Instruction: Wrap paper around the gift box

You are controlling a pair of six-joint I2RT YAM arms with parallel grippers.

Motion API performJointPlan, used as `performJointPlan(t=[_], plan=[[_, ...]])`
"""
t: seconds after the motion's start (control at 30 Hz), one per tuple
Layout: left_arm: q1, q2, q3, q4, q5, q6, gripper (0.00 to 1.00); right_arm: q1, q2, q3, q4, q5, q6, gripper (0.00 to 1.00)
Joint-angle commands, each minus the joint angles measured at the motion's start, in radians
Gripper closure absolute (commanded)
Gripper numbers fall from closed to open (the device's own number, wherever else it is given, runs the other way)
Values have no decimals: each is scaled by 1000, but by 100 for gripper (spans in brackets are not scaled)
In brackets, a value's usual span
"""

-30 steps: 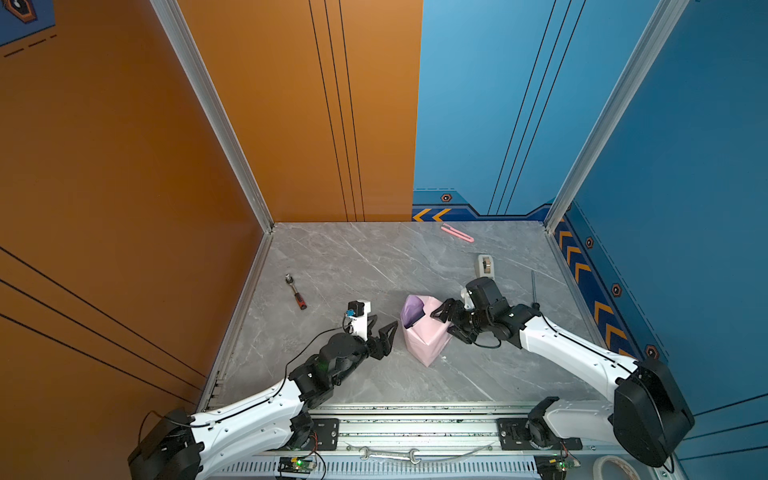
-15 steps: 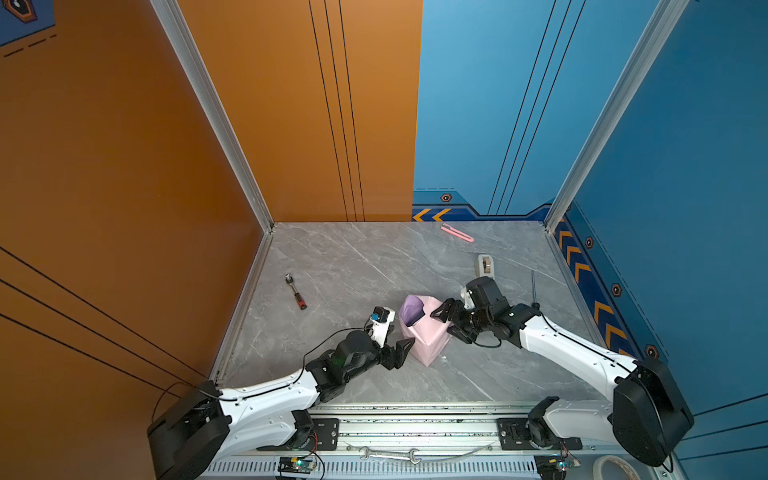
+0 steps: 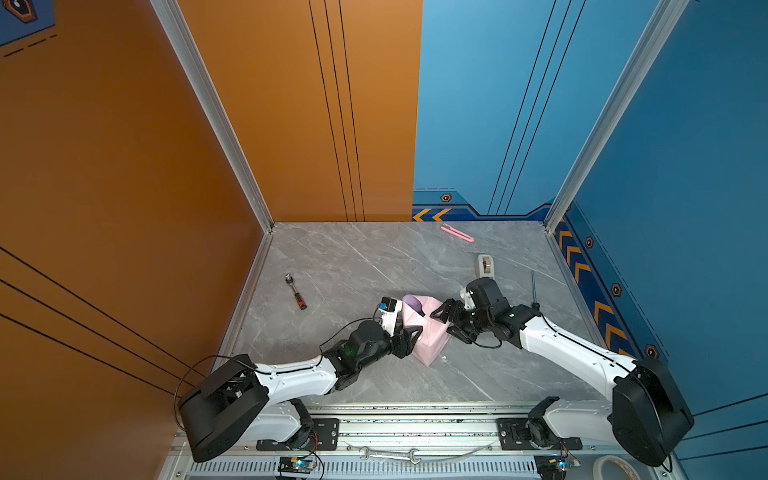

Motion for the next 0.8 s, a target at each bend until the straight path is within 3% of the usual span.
performJointPlan(t=[0.0,0.17,0.23,0.33,0.4,0.47,0.5,0.53,0.7,0.77], plan=[[8,26,27,-5,14,-30,48,0,5,-34,-48,4,-19,22],[13,16,34,-2,4,-26,77,-1,-3,-46,-43,4,-17,22],[15,17,38,-2,7,-24,84,-4,-4,-47,-43,4,-17,22],[20,26,42,6,9,-28,84,-5,-6,-47,-43,4,-19,22],[24,35,44,13,9,-40,74,-7,-5,-48,-41,3,-19,23],[29,41,50,15,10,-51,58,-8,-6,-47,-40,2,-21,23],[32,44,51,18,14,-55,58,-7,-5,-48,-39,1,-20,22],[38,47,52,25,18,-60,61,-8,-7,-49,-40,1,-20,22],[71,77,42,97,49,-96,95,-8,-5,-51,-38,0,-22,22],[77,94,52,118,74,-98,100,-8,-3,-52,-39,-2,-23,22]])
